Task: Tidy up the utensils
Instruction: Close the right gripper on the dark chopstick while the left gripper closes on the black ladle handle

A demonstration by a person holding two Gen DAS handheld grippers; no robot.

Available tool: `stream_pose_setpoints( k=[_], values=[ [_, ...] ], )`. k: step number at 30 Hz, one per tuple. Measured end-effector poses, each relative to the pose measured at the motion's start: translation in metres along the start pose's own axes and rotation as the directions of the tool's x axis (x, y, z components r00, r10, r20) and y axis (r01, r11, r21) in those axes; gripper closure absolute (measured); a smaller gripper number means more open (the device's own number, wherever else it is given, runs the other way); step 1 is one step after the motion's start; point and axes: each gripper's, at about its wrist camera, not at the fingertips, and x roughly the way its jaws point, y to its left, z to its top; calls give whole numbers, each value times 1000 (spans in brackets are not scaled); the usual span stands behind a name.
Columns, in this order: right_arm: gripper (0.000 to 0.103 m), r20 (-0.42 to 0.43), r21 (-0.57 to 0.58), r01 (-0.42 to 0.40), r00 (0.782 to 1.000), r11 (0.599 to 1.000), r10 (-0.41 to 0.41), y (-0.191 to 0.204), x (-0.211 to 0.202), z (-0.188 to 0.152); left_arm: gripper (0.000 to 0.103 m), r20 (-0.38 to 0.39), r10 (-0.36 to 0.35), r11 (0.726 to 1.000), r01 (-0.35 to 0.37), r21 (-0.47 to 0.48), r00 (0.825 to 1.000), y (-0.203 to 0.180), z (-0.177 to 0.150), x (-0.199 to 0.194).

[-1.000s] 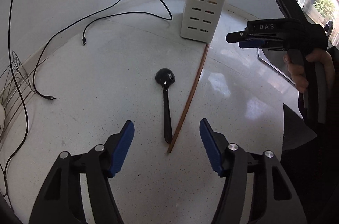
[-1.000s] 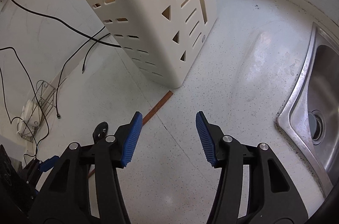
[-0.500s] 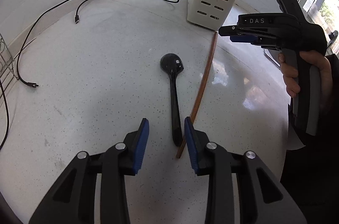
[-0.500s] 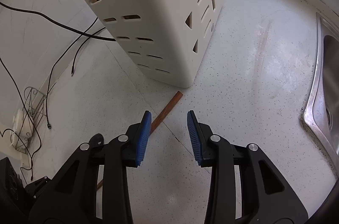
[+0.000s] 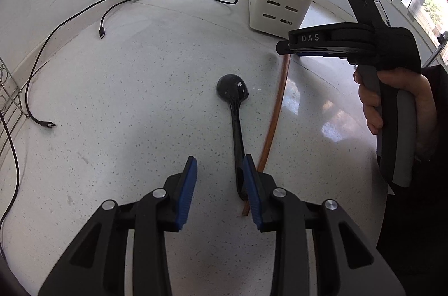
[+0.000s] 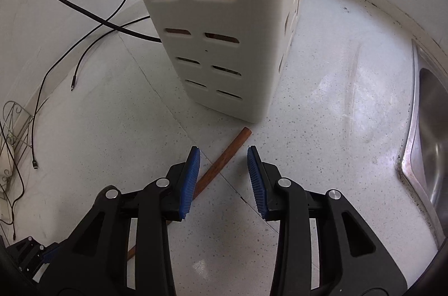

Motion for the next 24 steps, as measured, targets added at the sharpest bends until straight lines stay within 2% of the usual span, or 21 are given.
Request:
stream_pose_setpoints(
  k=[6,11,17,24],
  values=[
    [74,13,-76,98,995,992,-97,17,5,-2,69,-28,48,997,-47,54,998,-10,4,6],
    [83,37,-131,118,993,984,-114,26,4,-9,69,-47,76,995,-73,68,996,-11,5,7],
    [87,39,-119,59,998,991,-55,1,-1,-15,69,-49,83,995,-80,60,995,-6,5,6],
    [84,2,-76,49,999,996,-49,-8,4,-3,69,-48,102,990,-97,103,994,-15,-2,5]
  ],
)
